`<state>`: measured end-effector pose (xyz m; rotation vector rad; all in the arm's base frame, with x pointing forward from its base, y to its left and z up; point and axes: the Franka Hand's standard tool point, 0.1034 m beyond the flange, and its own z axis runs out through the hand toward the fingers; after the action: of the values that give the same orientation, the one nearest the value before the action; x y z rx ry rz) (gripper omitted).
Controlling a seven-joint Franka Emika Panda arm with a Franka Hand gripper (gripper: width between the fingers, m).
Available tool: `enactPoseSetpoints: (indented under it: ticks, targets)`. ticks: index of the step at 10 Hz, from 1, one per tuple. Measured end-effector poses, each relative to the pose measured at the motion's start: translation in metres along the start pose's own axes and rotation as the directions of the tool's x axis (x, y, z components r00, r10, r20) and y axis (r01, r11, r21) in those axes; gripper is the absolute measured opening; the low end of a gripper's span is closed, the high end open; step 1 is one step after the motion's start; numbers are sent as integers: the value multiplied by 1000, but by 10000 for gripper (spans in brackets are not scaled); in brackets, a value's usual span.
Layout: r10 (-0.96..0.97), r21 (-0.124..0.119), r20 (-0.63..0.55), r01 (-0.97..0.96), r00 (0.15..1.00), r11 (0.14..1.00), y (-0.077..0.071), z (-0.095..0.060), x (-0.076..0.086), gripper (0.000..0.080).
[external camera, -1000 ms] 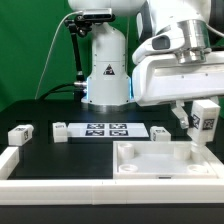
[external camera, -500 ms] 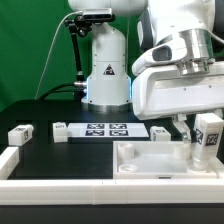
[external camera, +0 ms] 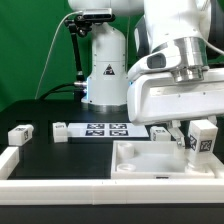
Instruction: Assemble one leg
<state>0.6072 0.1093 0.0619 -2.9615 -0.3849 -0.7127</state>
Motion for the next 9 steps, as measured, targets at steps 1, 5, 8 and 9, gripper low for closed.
enactPoseSetpoints:
  ticks: [1, 5, 8, 9]
  targets:
    - [1, -8, -20, -2, 1000, 1000, 1, 2, -3, 290]
    - [0, -31, -79, -3, 997, 1000, 4, 2, -11, 290]
    - [0, -31, -79, -3, 997, 1000, 4, 2, -11, 421]
    - [0, -31, -79, -3, 997, 1000, 4, 2, -11, 553]
